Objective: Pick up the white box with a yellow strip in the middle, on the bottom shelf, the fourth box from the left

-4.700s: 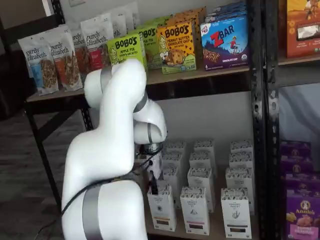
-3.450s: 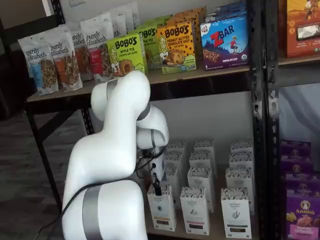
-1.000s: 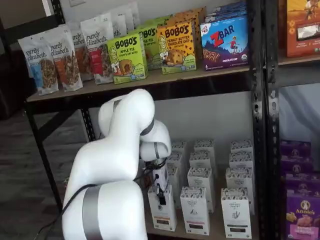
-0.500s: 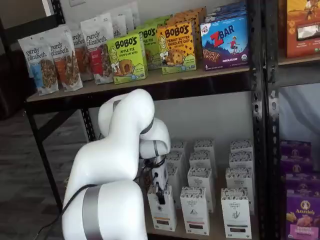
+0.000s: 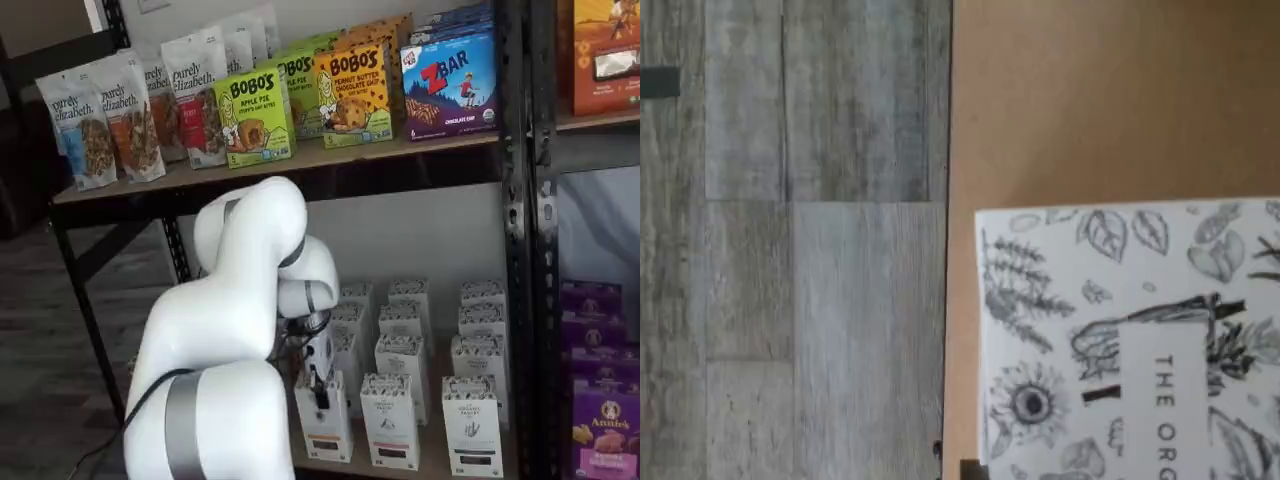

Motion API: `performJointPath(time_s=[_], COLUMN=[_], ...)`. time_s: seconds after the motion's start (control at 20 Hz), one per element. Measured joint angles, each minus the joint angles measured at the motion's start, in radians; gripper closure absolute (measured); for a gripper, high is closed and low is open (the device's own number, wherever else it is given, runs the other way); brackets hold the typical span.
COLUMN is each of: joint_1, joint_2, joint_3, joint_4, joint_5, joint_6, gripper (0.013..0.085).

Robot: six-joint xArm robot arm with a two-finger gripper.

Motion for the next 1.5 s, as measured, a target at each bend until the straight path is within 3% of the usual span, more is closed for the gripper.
performJointPath(time_s=[0.5,0.75,0.85,1.1,1.3,1.5], joint_1=[0.006,0.007,0.006,0.001,0.002,0.008], joint_2=[-0.084,-0.173,-0.211,-0.323,-0.409,-0.486], joint_3=[0.149,0.297,0.354,0.513,0.625,0.721], joint_4=[-0.062,-0.104,-0.099,-0.128,-0.168,-0.174], joint_5=[-0.074,-0.139,-0.153,-0.217,-0.228,-0.228], joint_6=[0.058,0.098,0.094,0.118,0.156,0.169], gripper=[0.0450,0.0450,0.0530,0.0530,0.0530,0.0530])
